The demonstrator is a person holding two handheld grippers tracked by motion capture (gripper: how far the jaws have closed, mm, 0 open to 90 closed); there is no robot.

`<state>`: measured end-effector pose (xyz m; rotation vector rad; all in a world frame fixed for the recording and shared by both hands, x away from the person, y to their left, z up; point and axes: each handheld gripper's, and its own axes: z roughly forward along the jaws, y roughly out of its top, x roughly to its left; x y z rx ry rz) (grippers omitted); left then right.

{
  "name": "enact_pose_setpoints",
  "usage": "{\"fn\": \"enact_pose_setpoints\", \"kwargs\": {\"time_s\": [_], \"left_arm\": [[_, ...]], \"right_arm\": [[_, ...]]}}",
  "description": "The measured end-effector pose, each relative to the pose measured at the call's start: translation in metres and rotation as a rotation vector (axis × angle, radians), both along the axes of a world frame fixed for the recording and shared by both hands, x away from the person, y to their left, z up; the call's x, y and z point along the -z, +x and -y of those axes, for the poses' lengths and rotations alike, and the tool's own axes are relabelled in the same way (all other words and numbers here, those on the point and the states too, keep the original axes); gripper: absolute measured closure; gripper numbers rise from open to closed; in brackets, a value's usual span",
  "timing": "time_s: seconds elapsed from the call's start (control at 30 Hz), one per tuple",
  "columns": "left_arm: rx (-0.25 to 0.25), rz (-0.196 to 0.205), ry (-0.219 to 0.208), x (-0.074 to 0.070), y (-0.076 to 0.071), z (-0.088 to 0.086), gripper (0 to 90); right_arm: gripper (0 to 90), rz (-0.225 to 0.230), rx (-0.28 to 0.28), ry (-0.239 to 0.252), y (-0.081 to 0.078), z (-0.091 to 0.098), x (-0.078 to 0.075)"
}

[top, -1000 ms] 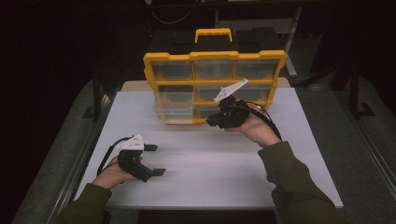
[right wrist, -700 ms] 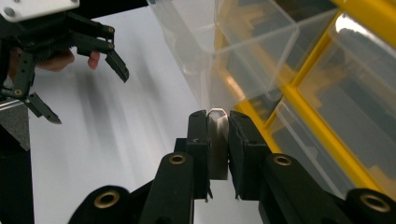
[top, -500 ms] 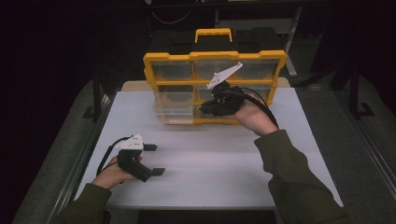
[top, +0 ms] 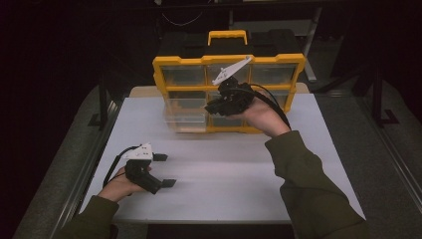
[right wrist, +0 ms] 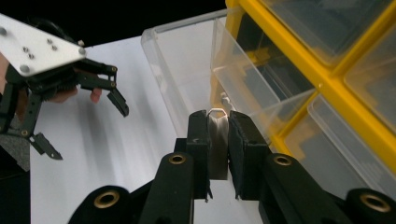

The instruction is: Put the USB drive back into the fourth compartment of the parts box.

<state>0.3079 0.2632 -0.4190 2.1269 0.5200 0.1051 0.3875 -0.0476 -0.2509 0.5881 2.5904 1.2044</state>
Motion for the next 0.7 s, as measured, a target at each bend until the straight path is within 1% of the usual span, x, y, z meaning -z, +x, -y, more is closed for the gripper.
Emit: {"fn": "enact_pose_setpoints", "kwargs": {"time_s": [0.13, 0.17, 0.3, 0.37, 0.6, 0.63, 0.67, 0.7], "left_arm": [[0.000, 0.001, 0.001, 0.000, 0.000, 0.000, 0.0], [0.000, 0.001, 0.001, 0.000, 0.000, 0.000, 0.0], [0.001, 0.000, -0.001, 0.000, 0.000, 0.000, 0.0], [0.000, 0.000, -0.002, -0.001, 0.000, -0.001, 0.0], [0.001, 0.001, -0.004, -0.001, 0.000, -0.001, 0.0], [0.001, 0.001, -0.004, -0.001, 0.000, -0.001, 0.0], [0.001, -0.001, -0.005, -0.001, -0.001, -0.001, 0.0], [0.001, -0.001, -0.006, -0.001, -0.001, -0.001, 0.0]], "right_arm": [[77.7, 0.000, -0.003, 0.004, 0.003, -0.004, -0.004], [77.7, 0.004, -0.007, 0.009, 0.006, -0.009, -0.008], [77.7, 0.011, -0.018, 0.020, 0.009, -0.016, -0.012], [77.7, 0.011, -0.022, 0.018, 0.011, -0.022, -0.014], [77.7, 0.002, -0.033, 0.002, 0.018, -0.040, -0.015], [77.7, 0.002, -0.033, 0.002, 0.018, -0.040, -0.015], [77.7, -0.004, -0.034, -0.003, 0.021, -0.046, -0.014], [77.7, -0.004, -0.034, -0.003, 0.021, -0.046, -0.014]]}}
